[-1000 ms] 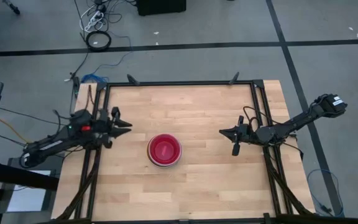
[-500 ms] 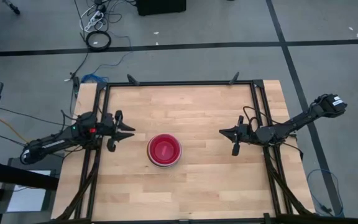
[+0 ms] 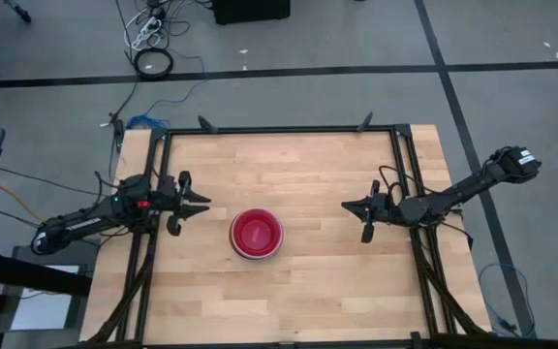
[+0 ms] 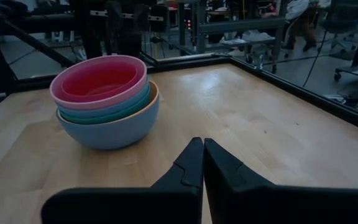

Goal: Nest bowls inside each other
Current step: Return to Home Position

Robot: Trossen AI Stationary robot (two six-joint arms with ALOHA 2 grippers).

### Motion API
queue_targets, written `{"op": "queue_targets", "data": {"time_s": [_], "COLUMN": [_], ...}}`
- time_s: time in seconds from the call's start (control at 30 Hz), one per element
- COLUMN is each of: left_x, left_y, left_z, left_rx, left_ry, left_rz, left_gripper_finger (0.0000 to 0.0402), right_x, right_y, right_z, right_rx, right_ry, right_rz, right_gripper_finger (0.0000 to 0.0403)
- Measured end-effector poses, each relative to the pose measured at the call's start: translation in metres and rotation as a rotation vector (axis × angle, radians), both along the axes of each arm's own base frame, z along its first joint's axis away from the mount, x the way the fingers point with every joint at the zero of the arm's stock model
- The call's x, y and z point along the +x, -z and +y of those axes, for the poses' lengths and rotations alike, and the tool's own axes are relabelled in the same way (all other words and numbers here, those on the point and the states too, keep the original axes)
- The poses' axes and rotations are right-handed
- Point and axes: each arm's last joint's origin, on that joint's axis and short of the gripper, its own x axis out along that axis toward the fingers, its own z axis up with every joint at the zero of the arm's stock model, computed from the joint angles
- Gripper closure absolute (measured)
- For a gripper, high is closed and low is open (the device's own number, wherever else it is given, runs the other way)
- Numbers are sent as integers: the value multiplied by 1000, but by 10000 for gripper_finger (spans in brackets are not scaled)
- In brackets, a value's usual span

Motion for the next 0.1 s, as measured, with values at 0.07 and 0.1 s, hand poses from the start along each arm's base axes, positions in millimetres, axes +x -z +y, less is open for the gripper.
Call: {"op": "queue_targets", "data": {"time_s": [0.07,0.1], "left_x": [0,0], "left_y": [0,0], "left_z": [0,0], "left_rx": [0,1], "left_ry": [0,0], "left_rz": [-1,-3], "left_gripper_finger": [289,289], "right_x": [0,0], "right_y": [0,0], "right_z": [0,0], "right_rx": [0,0], "right_ry": [0,0], "right_rz": [0,0], "right_gripper_finger": [399,399]}}
